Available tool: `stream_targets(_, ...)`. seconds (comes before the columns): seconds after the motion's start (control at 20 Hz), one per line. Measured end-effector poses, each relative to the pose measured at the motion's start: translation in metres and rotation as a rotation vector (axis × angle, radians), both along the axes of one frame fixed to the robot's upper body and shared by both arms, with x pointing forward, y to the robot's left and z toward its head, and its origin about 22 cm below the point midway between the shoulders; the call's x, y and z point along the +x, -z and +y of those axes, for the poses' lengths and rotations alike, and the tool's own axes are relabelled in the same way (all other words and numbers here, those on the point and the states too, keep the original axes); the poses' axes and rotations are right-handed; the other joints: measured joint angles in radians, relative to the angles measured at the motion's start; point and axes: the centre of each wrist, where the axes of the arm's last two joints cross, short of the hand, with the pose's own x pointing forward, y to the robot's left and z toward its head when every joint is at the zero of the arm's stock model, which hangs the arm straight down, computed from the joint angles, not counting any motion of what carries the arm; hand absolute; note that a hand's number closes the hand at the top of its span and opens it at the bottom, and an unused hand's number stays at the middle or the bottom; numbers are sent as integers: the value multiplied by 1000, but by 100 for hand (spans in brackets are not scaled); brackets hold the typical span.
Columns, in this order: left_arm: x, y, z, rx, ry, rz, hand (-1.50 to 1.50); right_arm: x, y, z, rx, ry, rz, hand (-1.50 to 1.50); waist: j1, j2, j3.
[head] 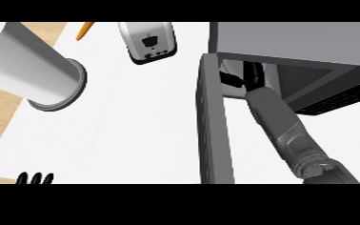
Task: Pick up the milk, place it into the microwave and close the microwave
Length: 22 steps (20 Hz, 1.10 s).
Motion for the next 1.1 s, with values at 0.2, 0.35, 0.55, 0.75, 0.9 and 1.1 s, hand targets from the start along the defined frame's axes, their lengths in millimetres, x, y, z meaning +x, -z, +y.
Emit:
stream_targets(0.2,-3,-1,0,-1,-9,4,-150,-13,18,-2,142,-67,18,-150,-19,-14,0)
stream_targets(0.35,-8,-5,-2,-4,-9,11,-150,-22,29,-3,226,-102,18,-150,-27,-23,0)
stream_targets(0.55,-14,-6,-7,-2,-22,28,-150,-39,51,-7,299,-135,30,-150,-47,-36,-1)
stream_targets(0.75,-16,-9,-14,0,-23,35,-150,-51,63,-4,351,-159,22,-150,-62,-45,-2)
stream_targets(0.9,-16,-14,-17,2,-19,49,-150,-64,77,-12,385,-181,29,-150,-73,-49,-3)
stream_targets(1.1,-17,-6,-17,22,-6,67,-150,-77,88,-26,436,-229,55,-150,-86,-55,-4)
